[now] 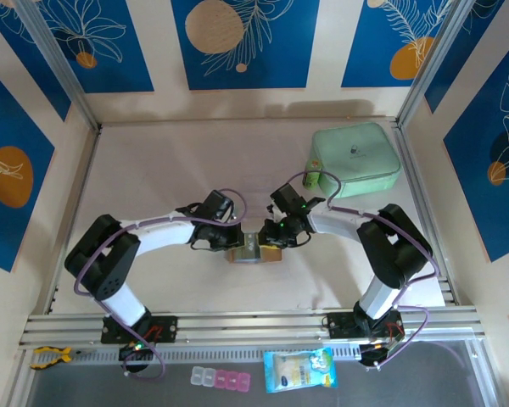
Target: Take the credit cards out of the card holder
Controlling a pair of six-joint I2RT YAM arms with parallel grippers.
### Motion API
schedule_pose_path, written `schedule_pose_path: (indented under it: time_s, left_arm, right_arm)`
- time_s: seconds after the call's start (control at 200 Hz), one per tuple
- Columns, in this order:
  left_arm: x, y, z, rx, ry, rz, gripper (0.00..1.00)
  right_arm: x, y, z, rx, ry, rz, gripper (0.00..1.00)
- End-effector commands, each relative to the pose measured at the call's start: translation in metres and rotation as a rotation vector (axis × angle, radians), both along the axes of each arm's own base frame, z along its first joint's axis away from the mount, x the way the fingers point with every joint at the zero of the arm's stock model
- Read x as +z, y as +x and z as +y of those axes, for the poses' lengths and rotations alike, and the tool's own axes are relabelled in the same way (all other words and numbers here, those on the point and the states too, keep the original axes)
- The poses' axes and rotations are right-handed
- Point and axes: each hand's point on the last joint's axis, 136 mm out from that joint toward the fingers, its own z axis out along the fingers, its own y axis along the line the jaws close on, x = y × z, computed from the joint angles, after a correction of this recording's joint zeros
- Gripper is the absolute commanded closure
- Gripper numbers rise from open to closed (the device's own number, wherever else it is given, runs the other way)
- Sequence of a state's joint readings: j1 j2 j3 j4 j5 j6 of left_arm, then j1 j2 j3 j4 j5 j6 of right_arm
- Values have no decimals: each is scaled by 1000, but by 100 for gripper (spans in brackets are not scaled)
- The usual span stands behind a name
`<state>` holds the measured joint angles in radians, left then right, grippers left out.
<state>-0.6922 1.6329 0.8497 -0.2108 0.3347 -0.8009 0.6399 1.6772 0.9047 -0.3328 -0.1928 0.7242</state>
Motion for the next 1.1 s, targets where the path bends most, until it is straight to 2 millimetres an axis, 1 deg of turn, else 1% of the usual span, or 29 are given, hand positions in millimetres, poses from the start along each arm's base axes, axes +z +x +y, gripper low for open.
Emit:
schedule_pose_path:
  time_s: [0.0,0.265,0.405,0.5,0.705,0.865,1.095]
  left_arm:
    - [-11,-6,7,-20,54,9,91]
    - [-22,-9,16,-19,107,16,91]
    - [-25,-10,16,-22,109,26,91]
    - [-25,-10,16,-21,109,28,91]
    - [-26,-12,19,-20,122,32,91]
    - [-27,-15,29,-10,154,28,91]
    - [-29,-23,40,5,170,32,91]
  right_arm:
    - [5,-1,7,17,68,4,77]
    - [-2,0,10,24,87,20,77]
    - [-8,-1,8,19,79,34,77]
    - [-10,-2,11,28,102,46,77]
    - [-9,-5,23,47,186,66,78]
    - [-9,-6,31,63,214,83,82]
    - [-7,-7,33,66,212,74,85]
